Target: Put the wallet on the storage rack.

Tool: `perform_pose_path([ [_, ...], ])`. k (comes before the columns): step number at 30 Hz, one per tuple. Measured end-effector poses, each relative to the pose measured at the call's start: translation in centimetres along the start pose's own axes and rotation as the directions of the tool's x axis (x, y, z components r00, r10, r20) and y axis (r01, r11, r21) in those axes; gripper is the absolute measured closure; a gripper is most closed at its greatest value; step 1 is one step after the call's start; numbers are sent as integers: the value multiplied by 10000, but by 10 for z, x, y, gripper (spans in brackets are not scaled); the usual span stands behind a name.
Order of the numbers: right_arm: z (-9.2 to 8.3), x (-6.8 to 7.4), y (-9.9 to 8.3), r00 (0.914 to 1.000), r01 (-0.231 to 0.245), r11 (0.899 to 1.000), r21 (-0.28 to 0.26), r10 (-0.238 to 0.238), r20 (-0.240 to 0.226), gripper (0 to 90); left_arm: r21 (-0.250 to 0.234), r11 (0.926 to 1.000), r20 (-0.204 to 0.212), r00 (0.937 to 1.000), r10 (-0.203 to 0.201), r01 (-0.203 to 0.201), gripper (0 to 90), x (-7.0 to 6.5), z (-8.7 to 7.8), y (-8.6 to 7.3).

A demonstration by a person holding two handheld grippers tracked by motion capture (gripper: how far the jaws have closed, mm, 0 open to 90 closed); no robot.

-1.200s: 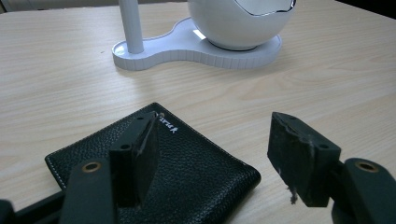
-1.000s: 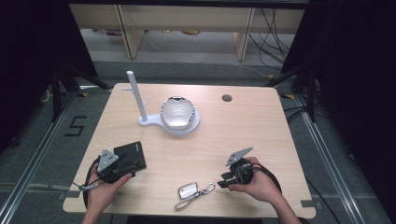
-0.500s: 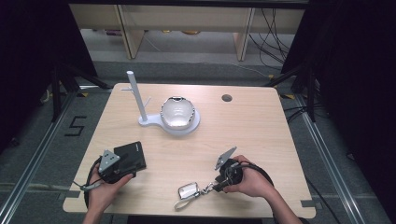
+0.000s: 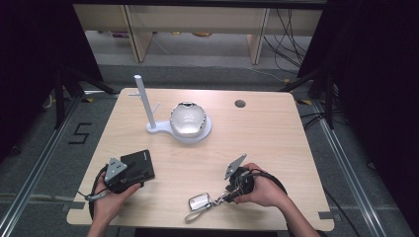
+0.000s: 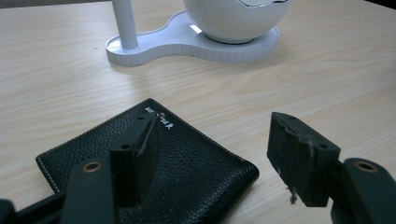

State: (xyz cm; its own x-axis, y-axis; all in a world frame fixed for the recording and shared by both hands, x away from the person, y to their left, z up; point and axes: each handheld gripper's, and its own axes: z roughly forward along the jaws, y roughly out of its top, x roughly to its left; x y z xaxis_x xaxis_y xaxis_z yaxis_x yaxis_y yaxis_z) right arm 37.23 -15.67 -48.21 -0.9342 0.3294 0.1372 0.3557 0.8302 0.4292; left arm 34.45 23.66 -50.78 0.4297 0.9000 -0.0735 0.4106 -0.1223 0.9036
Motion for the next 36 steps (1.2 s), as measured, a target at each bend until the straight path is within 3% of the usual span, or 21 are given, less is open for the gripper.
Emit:
perform_pose_path([
  [3, -1, 0, 0, 10000, -2, 10000, -4, 2, 18, 570, 292, 9995, -133, 9999, 78, -74, 332, 2, -1, 2],
  [5, -3, 1, -1, 10000, -58, 10000, -39, 58, 27, 566, 1013, 9948, -394, 9992, 82, -42, 317, 5, -2, 3],
  [6, -4, 1, -2, 10000, -43, 10000, -48, 43, -24, 565, 1013, 9948, -394, 9992, 82, -42, 316, 5, -2, 3],
  [8, -5, 1, -3, 10000, -88, 9999, -53, 88, 15, 565, 1583, 9847, -1021, 9932, -565, 723, 318, 13, -4, 2],
  [12, -6, 0, -5, 9998, -183, 9998, -72, 183, 128, 563, 1982, 9647, -1500, 9780, -1447, 1732, 319, 20, -5, 2],
  [13, -7, 0, -5, 9998, -148, 9998, -98, 149, 97, 563, 1982, 9647, -1500, 9780, -1447, 1732, 319, 20, -5, 2],
  [18, -9, 0, -6, 9998, -157, 9997, -192, 158, 72, 560, 2352, 9471, -1667, 9690, -1821, 2185, 312, 26, -5, 2],
  [19, -9, 1, -6, 9998, -198, 9996, -192, 199, 42, 560, 2683, 9353, -1711, 9669, -1893, 2306, 310, 29, -6, 3],
  [20, -9, 0, -6, 9998, -166, 9996, -210, 168, 83, 559, 2801, 9308, -1639, 9671, -1947, 2348, 310, 31, -6, 3],
  [21, -10, 1, -7, 9997, -206, 9996, -206, 208, 100, 559, 2908, 9310, -1525, 9713, -1825, 2206, 311, 32, -7, 3],
  [22, -10, 1, -7, 9997, -226, 9995, -230, 228, 104, 559, 3019, 9362, -1242, 9810, -1487, 1801, 311, 31, -8, 3],
  [23, -10, 1, -7, 9997, -234, 9995, -232, 237, 116, 559, 3019, 9362, -1242, 9810, -1487, 1801, 299, 31, -8, 3],
  [24, -11, 2, -8, 9996, -243, 9994, -254, 245, 101, 558, 3067, 9425, -937, 9896, -1087, 1325, 300, 30, -10, 3],
  [25, -11, 2, -8, 9996, -243, 9994, -254, 245, 101, 558, 3280, 9405, -748, 9949, -680, 890, 300, 30, -12, 3],
  [26, -11, 2, -9, 9997, -254, 9992, -296, 256, 52, 558, 3262, 9452, -269, 9996, -46, 131, 305, 28, -15, 2],
  [27, -12, 1, -9, 9996, -246, 9993, -276, 249, 101, 559, 3178, 9482, -103, 9999, 65, -29, 307, 28, -16, 1],
  [28, -12, 1, -9, 9996, -265, 9993, -273, 267, 72, 559, 3278, 9438, 36, 9990, 440, -428, 309, 29, -18, 1],
  [31, -12, 1, -8, 9995, -288, 9991, -304, 292, 120, 559, 3262, 9409, 152, 9957, 913, -913, 310, 28, -18, 0],
  [33, -13, 1, -8, 9991, -399, 9987, -305, 403, 131, 558, 3292, 9298, 516, 9863, 1567, -1649, 311, 27, -16, 0],
  [34, -13, 2, -8, 9992, -374, 9988, -313, 377, 112, 558, 3290, 9288, 586, 9853, 1605, -1709, 312, 26, -15, 1],
  [36, -12, 1, -7, 9997, -240, 9991, -343, 242, 53, 558, 3476, 9124, 780, 9763, 2018, -2163, 313, 27, -14, 2],
])
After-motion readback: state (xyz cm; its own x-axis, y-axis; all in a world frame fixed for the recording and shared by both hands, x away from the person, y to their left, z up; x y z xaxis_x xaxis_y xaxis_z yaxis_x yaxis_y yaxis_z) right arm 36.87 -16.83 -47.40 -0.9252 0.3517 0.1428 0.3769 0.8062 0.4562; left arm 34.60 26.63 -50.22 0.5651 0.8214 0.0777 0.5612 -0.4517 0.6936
